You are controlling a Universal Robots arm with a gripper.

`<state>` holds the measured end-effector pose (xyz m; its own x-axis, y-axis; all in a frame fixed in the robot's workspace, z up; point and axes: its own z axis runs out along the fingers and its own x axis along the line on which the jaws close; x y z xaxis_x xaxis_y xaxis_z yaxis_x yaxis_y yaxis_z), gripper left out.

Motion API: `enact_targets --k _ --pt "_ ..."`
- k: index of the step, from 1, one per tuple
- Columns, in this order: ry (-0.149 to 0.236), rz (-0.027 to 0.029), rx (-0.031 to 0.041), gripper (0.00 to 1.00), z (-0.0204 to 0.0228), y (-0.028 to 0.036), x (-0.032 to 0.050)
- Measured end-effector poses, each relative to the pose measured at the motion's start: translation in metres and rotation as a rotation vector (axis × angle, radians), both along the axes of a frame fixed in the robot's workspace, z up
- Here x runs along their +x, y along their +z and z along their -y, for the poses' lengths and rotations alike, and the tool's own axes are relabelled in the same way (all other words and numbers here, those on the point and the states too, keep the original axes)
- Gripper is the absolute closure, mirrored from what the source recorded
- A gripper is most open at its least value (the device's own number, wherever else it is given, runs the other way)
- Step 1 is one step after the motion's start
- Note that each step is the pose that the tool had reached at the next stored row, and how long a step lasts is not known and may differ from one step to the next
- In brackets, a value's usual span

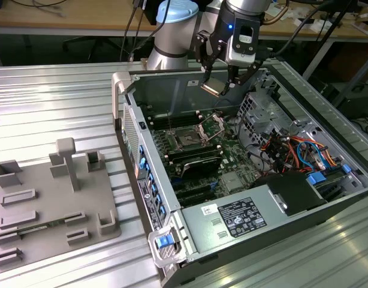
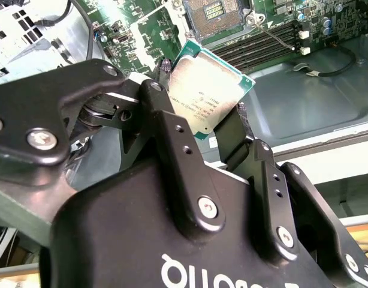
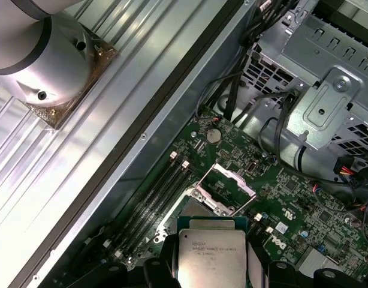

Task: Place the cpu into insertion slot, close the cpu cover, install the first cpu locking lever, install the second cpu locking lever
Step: 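Place the cpu into insertion slot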

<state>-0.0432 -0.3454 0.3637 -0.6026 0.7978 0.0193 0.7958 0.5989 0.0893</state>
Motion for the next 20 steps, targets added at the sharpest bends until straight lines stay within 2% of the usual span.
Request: enact_targets --k 8,20 --pt "-0.012 0.0 0.0 0.45 0.0 0.0 0.0" --pt "-0.09 0.0 0.0 0.45 0.0 0.0 0.0"
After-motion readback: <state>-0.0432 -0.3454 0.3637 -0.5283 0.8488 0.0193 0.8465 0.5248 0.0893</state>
